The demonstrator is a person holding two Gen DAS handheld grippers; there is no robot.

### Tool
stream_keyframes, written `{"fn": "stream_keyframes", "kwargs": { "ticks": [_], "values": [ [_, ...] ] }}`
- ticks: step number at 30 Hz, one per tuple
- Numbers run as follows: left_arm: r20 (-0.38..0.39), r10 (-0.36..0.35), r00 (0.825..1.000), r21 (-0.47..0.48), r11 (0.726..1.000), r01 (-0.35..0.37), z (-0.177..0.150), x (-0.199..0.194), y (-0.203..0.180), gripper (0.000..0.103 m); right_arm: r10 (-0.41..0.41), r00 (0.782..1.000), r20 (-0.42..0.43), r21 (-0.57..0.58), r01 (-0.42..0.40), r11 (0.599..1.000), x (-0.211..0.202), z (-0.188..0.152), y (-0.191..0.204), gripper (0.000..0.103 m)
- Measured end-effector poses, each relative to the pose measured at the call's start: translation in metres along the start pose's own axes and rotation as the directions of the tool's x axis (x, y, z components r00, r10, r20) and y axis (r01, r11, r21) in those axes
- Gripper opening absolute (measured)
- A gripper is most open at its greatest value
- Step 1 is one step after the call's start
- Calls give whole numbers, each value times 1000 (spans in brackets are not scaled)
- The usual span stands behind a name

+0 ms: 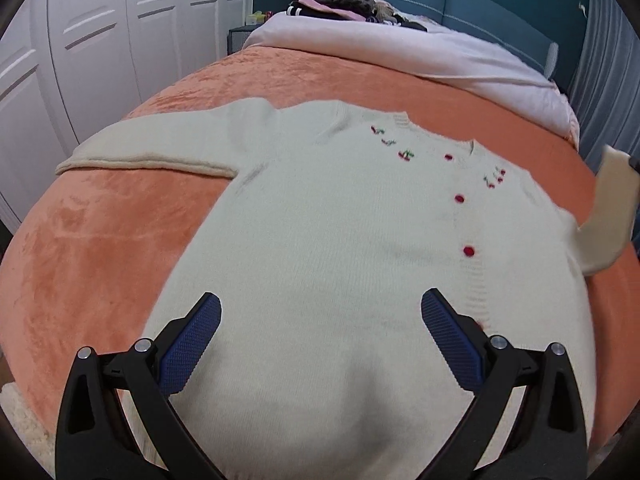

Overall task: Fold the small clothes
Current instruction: 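Reach the left tool to the cardigan sleeve and close on its cuff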

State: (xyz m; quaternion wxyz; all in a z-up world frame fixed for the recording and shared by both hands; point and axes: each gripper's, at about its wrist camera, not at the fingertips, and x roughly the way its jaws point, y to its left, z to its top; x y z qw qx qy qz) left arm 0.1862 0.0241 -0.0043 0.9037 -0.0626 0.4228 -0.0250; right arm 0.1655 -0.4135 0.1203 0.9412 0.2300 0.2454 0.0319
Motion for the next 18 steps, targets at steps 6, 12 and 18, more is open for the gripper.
{"fn": "stream_keyframes", "kwargs": {
  "ticks": [6, 12, 18],
  "values": [
    [-9, -169, 986, -130, 977, 167, 40, 18, 1, 98, 64, 946, -318, -164, -121, 979, 111, -105, 97, 38],
    [-68, -335, 940, -278, 911, 305, 62, 75, -6, 98, 9, 963, -268, 49, 4, 999, 55, -141, 27, 55],
    [-100, -330, 939, -419, 870, 261, 65, 138, -15, 95, -17, 967, -252, 338, 105, 935, 48, -143, -60, 57]
  ]
}}
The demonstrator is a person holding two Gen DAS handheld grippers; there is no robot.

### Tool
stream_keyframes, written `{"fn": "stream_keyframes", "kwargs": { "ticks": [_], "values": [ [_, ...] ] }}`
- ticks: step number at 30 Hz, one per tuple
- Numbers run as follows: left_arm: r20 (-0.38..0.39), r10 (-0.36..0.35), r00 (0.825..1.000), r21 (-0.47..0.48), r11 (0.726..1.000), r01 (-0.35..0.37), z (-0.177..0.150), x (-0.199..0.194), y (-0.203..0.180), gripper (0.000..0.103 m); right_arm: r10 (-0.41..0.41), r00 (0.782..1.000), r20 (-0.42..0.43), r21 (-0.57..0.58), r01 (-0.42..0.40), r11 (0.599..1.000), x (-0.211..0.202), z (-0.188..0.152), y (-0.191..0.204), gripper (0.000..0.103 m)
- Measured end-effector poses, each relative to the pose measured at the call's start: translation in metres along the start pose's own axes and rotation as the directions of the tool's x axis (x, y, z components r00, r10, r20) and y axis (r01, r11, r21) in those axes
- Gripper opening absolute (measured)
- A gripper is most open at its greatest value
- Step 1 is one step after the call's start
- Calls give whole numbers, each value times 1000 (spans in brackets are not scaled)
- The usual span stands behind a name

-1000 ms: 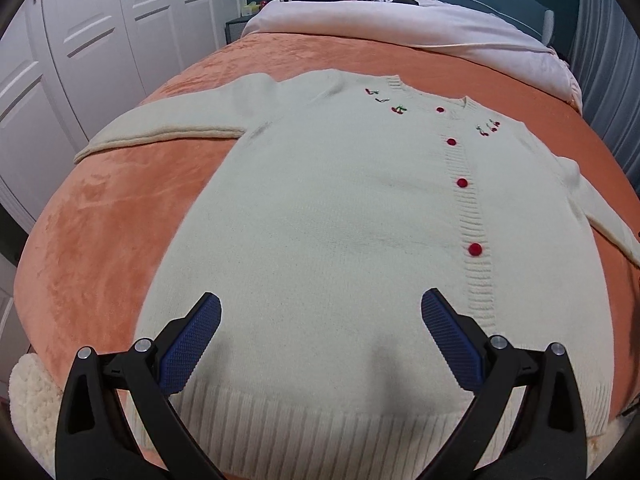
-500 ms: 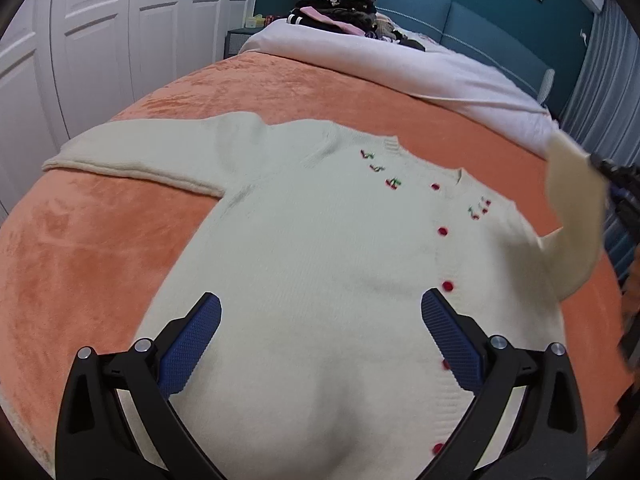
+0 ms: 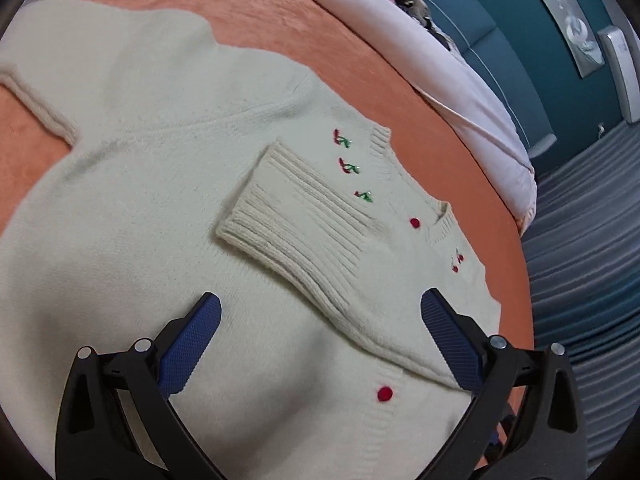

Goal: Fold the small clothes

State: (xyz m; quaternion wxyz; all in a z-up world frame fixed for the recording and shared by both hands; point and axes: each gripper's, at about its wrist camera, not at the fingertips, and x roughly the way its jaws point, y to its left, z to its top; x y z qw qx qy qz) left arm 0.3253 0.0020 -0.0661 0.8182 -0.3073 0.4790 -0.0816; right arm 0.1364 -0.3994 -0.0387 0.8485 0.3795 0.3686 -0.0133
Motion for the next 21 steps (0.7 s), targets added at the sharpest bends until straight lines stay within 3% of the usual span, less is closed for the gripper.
{"fn": "stream_keyframes", "kwargs": {
  "ticks": [1, 2, 3, 4, 5, 7, 9, 10, 11, 13, 16, 18, 19, 21],
  "values": [
    [11, 31, 999, -14, 999, -31, 2, 4, -1, 84, 4, 1000, 11, 33, -4, 999, 3, 1, -4, 57],
    [25, 53, 998, -6, 999, -53, 5, 6, -4, 59, 22, 999, 24, 77, -24, 997, 6, 7, -8, 52],
    [18, 35, 999, 13, 999, -35, 10, 10, -9, 44, 40, 999, 34, 107, -43, 993, 11, 12, -11, 26],
    [-9, -8, 1000, 18, 1000, 8, 16, 14, -12, 16, 40, 998, 39, 121, -44, 992, 14, 15, -10, 9],
    [-15, -37, 999, 11, 999, 37, 20, 12, -14, 11, 46, 996, 74, 118, -54, 991, 11, 21, -4, 3],
    [54, -72, 996, 53, 996, 69, 26, -4, -26, 11, 79, 978, 192, 51, -91, 995, -13, 26, 16, 3],
    [103, -96, 990, 116, 990, 84, 30, -17, -35, 11, 76, 961, 267, -29, -71, 997, -33, 29, 29, 2],
    [111, -86, 990, 132, 989, 71, 29, -15, -35, 11, 43, 965, 258, -30, -36, 999, -28, 31, 25, 2],
    [95, -46, 994, 133, 991, 33, 27, -6, -31, 11, -23, 981, 194, 5, 23, 1000, -11, 33, 10, 2],
    [25, 28, 999, 90, 995, -31, 21, 20, -9, 12, -142, 984, 111, 66, 136, 989, 4, 27, -13, 3],
    [56, -14, 998, 102, 995, 8, 8, 20, 10, 13, -101, 981, 164, -39, 108, 993, -15, 19, 15, 3],
    [70, -19, 997, 109, 994, 12, 5, 19, 11, 14, -80, 986, 144, -157, 103, 982, -10, 20, 46, 3],
    [74, -20, 997, 103, 995, 12, 4, 19, 12, 14, -89, 989, 119, -203, 112, 973, -1, 21, 54, 3],
    [79, -21, 997, 94, 995, 14, 4, 21, 13, 14, -195, 980, 36, -238, 198, 951, 32, 20, 44, 3]
  ]
}}
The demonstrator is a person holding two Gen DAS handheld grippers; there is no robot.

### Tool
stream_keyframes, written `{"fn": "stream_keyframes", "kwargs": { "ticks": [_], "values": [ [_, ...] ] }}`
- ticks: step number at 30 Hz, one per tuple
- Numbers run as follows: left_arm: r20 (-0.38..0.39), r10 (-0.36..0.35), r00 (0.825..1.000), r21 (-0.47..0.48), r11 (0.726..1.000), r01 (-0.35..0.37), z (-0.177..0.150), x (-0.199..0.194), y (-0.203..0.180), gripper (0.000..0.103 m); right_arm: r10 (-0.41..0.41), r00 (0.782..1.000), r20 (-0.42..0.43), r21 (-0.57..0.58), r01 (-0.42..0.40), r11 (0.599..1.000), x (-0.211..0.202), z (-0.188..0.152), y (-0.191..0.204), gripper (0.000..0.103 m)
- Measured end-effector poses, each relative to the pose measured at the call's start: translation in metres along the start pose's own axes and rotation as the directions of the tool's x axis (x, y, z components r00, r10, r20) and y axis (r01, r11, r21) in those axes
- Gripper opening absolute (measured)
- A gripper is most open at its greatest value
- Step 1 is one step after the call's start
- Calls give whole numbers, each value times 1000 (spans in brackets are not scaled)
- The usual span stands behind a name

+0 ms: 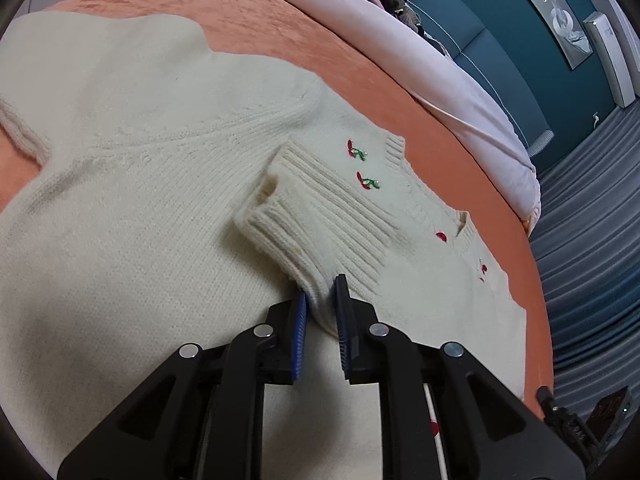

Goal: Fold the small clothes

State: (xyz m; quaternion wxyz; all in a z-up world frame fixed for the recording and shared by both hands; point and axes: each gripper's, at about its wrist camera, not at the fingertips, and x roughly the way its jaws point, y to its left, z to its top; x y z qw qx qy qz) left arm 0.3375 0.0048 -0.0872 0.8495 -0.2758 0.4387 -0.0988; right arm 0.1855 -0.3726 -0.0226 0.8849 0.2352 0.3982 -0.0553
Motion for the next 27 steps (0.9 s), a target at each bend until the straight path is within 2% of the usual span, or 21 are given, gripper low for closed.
{"fn": "stream_keyframes", "kwargs": {
  "ticks": [1, 4, 6, 7, 8, 9, 11, 12, 13, 14, 15, 16, 17, 19, 21, 22, 23, 24, 25, 26, 27],
  "values": [
    [4, -2, 1000, 4, 1000, 2, -1, 0, 0, 14, -44, 997, -68, 3, 45, 999, 17, -7, -11, 2],
    [-1, -26, 1000, 16, 1000, 26, 0, -3, 4, 15, -35, 999, -29, 48, 37, 998, 4, -4, -7, 0],
    [-11, -54, 998, 3, 999, 54, 0, -9, 11, 18, -34, 999, 19, 0, 34, 999, -9, -3, 4, 0],
    [-7, -58, 998, -8, 998, 58, 1, -16, 15, 20, -78, 997, -15, -40, 78, 996, 2, -6, 5, 1],
    [2, -56, 998, -21, 998, 56, 2, -24, 20, 28, -122, 990, -71, -81, 116, 990, 16, -12, 4, 0],
    [15, -56, 998, -41, 998, 57, 5, -34, 27, 36, -130, 991, -44, -111, 124, 986, 15, -15, 6, 0],
    [63, -37, 997, -98, 994, 43, 15, -62, 51, 64, -176, 983, -54, -138, 167, 976, 2, -22, 12, 2],
    [99, -23, 995, -125, 992, 36, 23, -78, 66, 69, -176, 983, -54, -142, 167, 976, -5, -22, 19, 11],
    [137, 13, 990, -156, 988, 9, 33, -95, 86, 78, -159, 987, -36, -148, 152, 977, -14, -27, 28, 14],
    [177, 64, 982, -196, 980, -29, 45, -112, 108, 85, -128, 992, -17, -166, 124, 978, -27, -33, 37, 18],
    [221, 125, 967, -248, 966, -68, 59, -130, 134, 88, -119, 993, -9, -186, 115, 976, -39, -42, 42, 30],
    [256, 187, 949, -307, 946, -104, 71, -146, 161, 89, -119, 993, 0, -204, 116, 972, -47, -51, 48, 36],
    [277, 252, 927, -376, 917, -137, 85, -162, 190, 89, -110, 994, 9, -221, 109, 969, -58, -62, 54, 42],
    [295, 362, 884, -523, 836, -168, 110, -188, 250, 91, -80, 997, -9, -227, 75, 971, -68, -83, 65, 44],
    [270, 440, 856, -644, 743, -179, 128, -201, 303, 91, -67, 997, -46, -201, 57, 978, -75, -105, 71, 49],
    [276, 436, 857, -683, 716, -144, 134, -205, 323, 90, -65, 996, -68, -192, 51, 980, -78, -116, 73, 49],
    [301, 423, 855, -701, 706, -102, 139, -209, 334, 90, -71, 993, -89, -187, 53, 981, -80, -126, 75, 49],
    [306, 435, 847, -709, 698, -102, 145, -211, 337, 87, -79, 991, -110, -186, 57, 981, -80, -135, 77, 50],
    [296, 433, 852, -700, 705, -116, 153, -208, 337, 73, -82, 989, -126, -187, 58, 981, -85, -143, 77, 51],
    [285, 393, 874, -670, 734, -111, 163, -201, 336, 37, -84, 986, -141, -185, 57, 981, -87, -150, 78, 51],
    [249, 371, 895, -649, 750, -130, 173, -194, 334, 22, -82, 985, -150, -184, 54, 981, -86, -154, 79, 51]
  ]
}}
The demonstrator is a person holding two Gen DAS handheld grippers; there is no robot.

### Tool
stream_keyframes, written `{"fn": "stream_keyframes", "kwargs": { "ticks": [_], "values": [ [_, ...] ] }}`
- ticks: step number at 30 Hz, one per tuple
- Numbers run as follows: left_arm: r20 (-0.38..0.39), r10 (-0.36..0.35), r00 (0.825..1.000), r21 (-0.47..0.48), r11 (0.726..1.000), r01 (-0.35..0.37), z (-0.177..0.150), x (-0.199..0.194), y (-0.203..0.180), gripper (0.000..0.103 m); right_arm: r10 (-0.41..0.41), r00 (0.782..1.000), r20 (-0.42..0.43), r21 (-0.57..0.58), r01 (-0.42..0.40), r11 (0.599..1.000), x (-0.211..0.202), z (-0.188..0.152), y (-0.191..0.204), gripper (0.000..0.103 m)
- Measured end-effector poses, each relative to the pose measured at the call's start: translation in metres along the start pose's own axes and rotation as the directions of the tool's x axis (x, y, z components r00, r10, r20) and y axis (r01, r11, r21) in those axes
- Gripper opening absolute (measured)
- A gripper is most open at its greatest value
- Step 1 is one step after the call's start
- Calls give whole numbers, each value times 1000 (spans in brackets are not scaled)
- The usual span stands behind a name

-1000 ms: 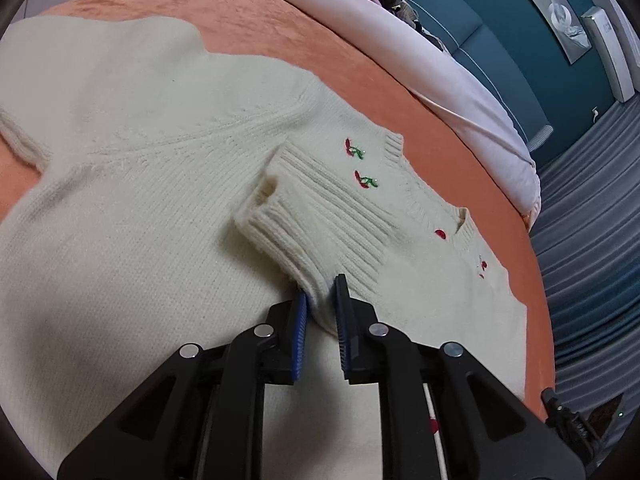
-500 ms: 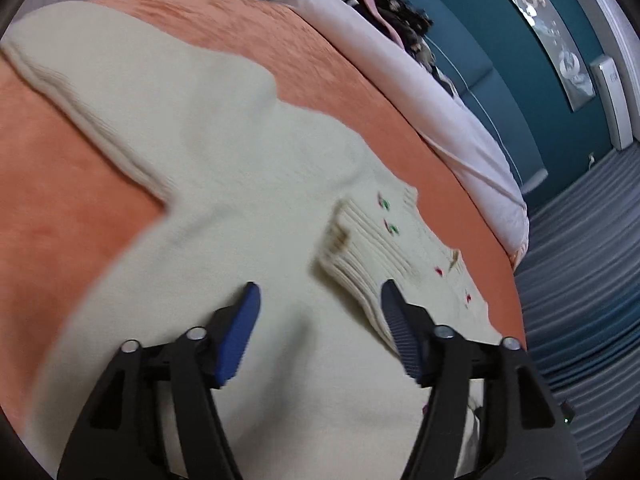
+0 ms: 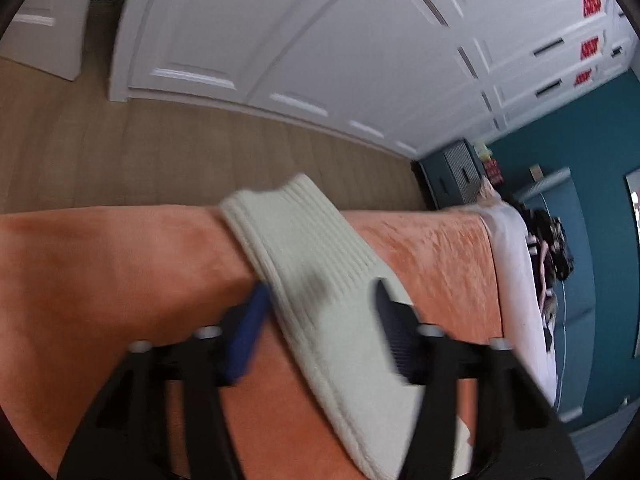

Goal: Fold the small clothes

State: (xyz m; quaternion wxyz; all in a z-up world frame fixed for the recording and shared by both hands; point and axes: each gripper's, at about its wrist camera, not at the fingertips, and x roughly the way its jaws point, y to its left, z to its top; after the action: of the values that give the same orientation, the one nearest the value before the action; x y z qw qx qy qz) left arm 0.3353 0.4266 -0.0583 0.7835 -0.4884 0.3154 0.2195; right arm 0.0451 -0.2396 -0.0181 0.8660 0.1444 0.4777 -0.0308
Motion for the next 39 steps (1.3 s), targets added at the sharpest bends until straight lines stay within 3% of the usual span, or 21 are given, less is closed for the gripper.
{"fn": "stream_keyframes", "kwargs": {
  "ticks": [1, 3, 5, 7, 10, 12, 13, 15, 17, 19, 21, 23, 26, 28, 32, 33, 35, 36, 37, 38, 39],
  "values": [
    [-12, 6, 1000, 39, 999, -6, -1, 2, -13, 13, 0, 1000, -5, -3, 0, 1000, 0, -2, 2, 52],
    [24, -50, 998, 131, 990, 46, -7, -13, -49, 11, 5, 1000, 5, -5, -5, 1000, -6, -1, 3, 52],
    [36, -156, 987, 257, 956, 142, -26, -42, -98, 10, 13, 999, 38, 4, -13, 1000, -15, 6, 1, 52],
    [-8, -297, 955, 396, 876, 276, -61, -80, -156, 10, 25, 997, 69, 24, -27, 999, -22, 13, -3, 56],
    [-193, -465, 864, 511, 705, 493, -142, -132, -227, 11, 32, 994, 102, 73, -40, 997, -25, 20, -16, 57],
    [-338, -486, 806, 536, 604, 589, -214, -147, -256, 11, 27, 993, 118, 110, -40, 993, -26, 21, -27, 57],
    [-407, -468, 784, 541, 568, 620, -249, -145, -265, 13, 30, 992, 124, 127, -46, 991, -26, 22, -32, 57],
    [-527, -385, 758, 543, 533, 649, -323, -128, -264, 17, 27, 991, 128, 164, -48, 985, -25, 22, -45, 57],
    [-602, -254, 757, 549, 558, 623, -386, -101, -243, 46, 30, 992, 122, 185, -53, 981, -22, 23, -57, 57],
    [-615, -174, 769, 552, 602, 577, -422, -82, -211, 48, 26, 993, 116, 187, -48, 981, -20, 28, -66, 58],
    [-609, -150, 779, 533, 649, 542, -427, -74, -184, 51, 26, 992, 127, 174, -48, 984, -19, 36, -71, 61],
    [-583, -171, 794, 479, 717, 507, -409, -73, -160, 63, 46, 989, 139, 150, -67, 986, -14, 51, -71, 65],
    [-487, -210, 848, 421, 794, 438, -357, -65, -140, 75, 101, 983, 154, 141, -123, 982, 3, 81, -67, 66],
    [-428, -206, 880, 375, 846, 380, -324, -56, -135, 77, 126, 978, 168, 153, -152, 976, 20, 107, -64, 66],
    [-393, -196, 899, 232, 924, 303, -278, -33, -118, 77, 134, 978, 158, 195, -163, 967, 66, 153, -59, 68],
    [-400, -180, 899, 195, 941, 275, -272, -21, -115, 75, 132, 983, 126, 223, -158, 962, 83, 162, -60, 68],
    [-421, -170, 891, 115, 964, 238, -268, -9, -109, 61, 132, 988, 83, 275, -151, 950, 111, 169, -60, 68],
    [-416, -172, 893, 97, 968, 231, -271, -4, -110, 58, 122, 989, 88, 284, -143, 948, 118, 172, -58, 61],
    [-414, -182, 892, 93, 966, 240, -271, -5, -112, 41, 129, 988, 89, 270, -148, 951, 120, 177, -53, 48],
    [-415, -201, 887, 97, 960, 263, -270, -5, -117, 12, 163, 984, 76, 255, -178, 951, 120, 183, -47, 10],
    [-403, -217, 889, 106, 954, 281, -268, -7, -122, 8, 192, 975, 115, 245, -215, 945, 110, 188, -41, 11]
  ]
}}
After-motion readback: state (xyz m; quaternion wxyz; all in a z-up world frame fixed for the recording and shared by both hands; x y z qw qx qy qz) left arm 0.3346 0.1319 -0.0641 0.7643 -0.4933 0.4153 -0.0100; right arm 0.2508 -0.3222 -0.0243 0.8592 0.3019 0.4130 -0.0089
